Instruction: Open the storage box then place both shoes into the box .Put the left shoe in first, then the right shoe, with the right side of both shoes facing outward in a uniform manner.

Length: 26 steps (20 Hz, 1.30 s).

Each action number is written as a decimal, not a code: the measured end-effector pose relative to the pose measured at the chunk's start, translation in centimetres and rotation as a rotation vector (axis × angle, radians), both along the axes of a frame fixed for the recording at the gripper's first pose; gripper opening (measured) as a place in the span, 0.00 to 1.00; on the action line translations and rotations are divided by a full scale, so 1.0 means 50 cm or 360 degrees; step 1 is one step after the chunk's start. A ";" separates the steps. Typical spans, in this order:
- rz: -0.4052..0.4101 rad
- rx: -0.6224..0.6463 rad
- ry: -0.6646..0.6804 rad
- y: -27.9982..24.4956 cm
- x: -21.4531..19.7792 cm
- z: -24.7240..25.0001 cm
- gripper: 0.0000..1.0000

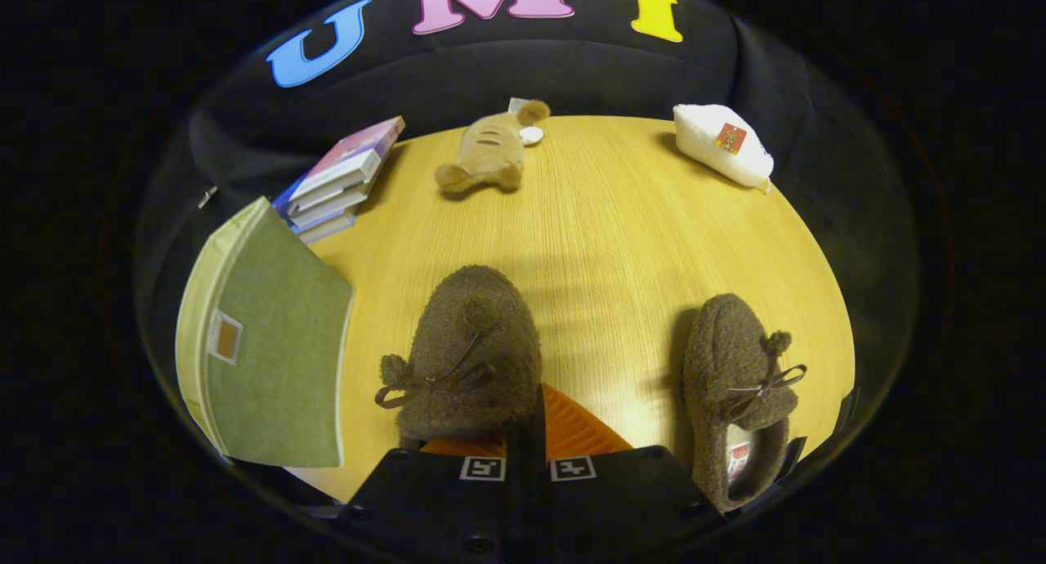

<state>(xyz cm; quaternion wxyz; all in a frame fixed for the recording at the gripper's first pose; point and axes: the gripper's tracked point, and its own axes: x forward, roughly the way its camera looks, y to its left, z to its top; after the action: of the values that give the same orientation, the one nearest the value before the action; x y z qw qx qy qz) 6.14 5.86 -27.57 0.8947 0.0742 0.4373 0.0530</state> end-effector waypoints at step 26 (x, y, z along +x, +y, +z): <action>0.0187 0.0171 0.0017 0.609 0.022 0.197 0.08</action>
<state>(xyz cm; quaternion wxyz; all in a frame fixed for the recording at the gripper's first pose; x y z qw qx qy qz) 7.23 36.33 -17.73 0.8823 0.0965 0.4423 0.1285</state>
